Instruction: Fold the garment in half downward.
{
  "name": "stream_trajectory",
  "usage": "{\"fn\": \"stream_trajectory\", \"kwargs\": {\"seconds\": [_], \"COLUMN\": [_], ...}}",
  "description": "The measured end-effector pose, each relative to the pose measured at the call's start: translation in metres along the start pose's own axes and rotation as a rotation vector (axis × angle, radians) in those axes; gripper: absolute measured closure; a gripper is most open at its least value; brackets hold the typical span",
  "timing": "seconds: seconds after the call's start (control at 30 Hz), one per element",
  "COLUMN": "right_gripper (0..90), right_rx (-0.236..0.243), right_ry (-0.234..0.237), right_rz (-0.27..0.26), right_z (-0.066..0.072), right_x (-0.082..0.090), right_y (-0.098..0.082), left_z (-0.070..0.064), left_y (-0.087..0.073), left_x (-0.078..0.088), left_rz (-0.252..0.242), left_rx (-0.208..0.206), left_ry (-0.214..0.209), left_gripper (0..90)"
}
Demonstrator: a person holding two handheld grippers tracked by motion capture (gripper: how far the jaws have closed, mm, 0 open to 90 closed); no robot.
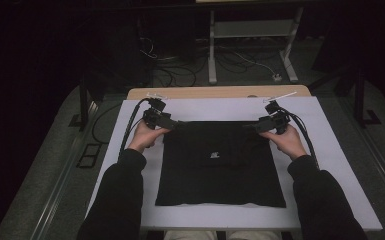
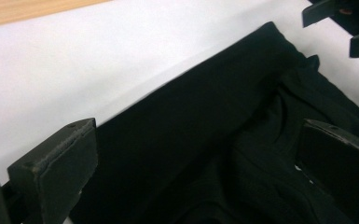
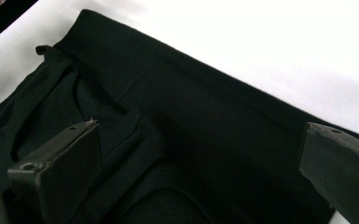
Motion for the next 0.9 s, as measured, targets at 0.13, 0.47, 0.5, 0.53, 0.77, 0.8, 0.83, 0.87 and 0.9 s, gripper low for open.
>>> {"fn": "stream_trajectory", "kwargs": {"seconds": [0.13,0.47,0.5,0.53,0.77,0.8,0.83,0.87,0.9], "right_gripper": [1.0,6.3,7.4,8.7,14.3,15.2,16.7,17.6,18.7], "right_rx": [0.007,0.021,0.022,0.026,0.046,0.050,0.054,0.054,0.057], "right_ry": [0.014,0.064,0.069,0.077,0.090,0.092,0.091,0.093,0.095], "right_rz": [0.000,0.010,0.008,0.007,0.019,0.022,0.025,0.026,0.029], "right_z": [0.003,0.012,0.013,0.014,0.019,0.020,0.020,0.021,0.021], "right_x": [-0.002,-0.010,-0.010,-0.011,-0.016,-0.017,-0.018,-0.018,-0.019], "right_y": [0.000,0.001,0.001,0.001,0.000,0.000,0.000,0.000,-0.001], "left_z": [-0.005,-0.012,-0.012,-0.012,-0.016,-0.015,-0.016,-0.016,-0.017], "left_y": [-0.001,-0.001,-0.002,-0.002,-0.005,-0.005,-0.005,-0.005,-0.005], "left_x": [-0.006,-0.018,-0.018,-0.020,-0.026,-0.026,-0.026,-0.027,-0.028], "left_rz": [0.015,0.041,0.045,0.045,0.078,0.076,0.072,0.071,0.075], "left_rx": [-0.024,-0.051,-0.053,-0.053,-0.062,-0.066,-0.066,-0.064,-0.063], "left_ry": [-0.022,-0.043,-0.045,-0.051,-0.039,-0.048,-0.052,-0.057,-0.067], "left_gripper": [0.0,0.0,0.0,0.0,8.3,10.2,12.5,13.1,14.1]}}
Point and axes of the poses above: each handheld gripper's, and its own axes: x roughly backward along the jaws, y roughly out of its top, z roughly to its left, the point moved 5 cm from there along -x, roughly forward along the jaws, and after that the axes turned 13 degrees about z, right-handed, at the moved point
